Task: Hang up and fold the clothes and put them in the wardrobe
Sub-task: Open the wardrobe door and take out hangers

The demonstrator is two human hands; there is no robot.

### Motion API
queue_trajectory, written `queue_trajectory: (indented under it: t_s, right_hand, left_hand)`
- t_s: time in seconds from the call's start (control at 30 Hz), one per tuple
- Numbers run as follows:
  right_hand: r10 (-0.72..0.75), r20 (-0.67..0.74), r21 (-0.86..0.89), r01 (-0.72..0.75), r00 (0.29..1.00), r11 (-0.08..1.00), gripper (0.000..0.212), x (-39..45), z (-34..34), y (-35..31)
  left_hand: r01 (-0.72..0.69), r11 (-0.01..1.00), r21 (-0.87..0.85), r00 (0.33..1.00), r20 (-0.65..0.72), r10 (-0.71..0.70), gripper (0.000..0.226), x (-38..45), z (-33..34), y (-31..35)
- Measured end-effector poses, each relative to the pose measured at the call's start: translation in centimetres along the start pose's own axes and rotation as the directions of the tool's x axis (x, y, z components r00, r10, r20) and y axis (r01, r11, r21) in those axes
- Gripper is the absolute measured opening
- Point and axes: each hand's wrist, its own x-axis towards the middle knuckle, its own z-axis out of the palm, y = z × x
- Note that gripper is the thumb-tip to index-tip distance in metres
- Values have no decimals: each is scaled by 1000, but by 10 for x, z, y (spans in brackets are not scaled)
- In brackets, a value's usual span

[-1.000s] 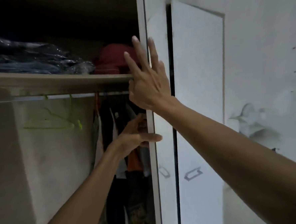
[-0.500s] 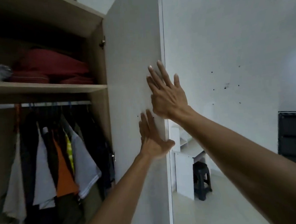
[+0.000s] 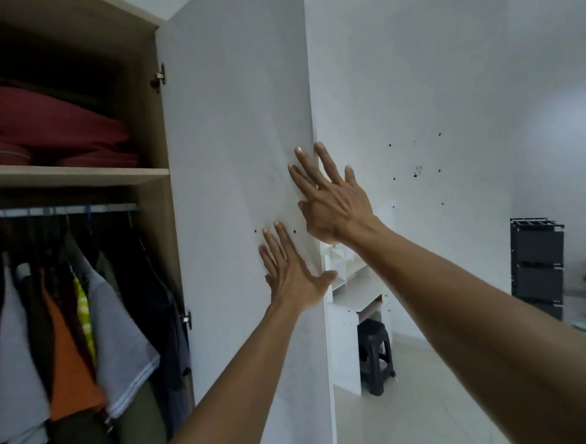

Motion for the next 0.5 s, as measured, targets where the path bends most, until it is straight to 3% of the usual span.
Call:
queue_trajectory:
  t_s: [0.5]
  right_hand:
    - [63,54,-90,-58,997,994,65,6,2,-13]
  left_hand:
    - [-126,992,-4,977,174,124,149,14,-10,-29]
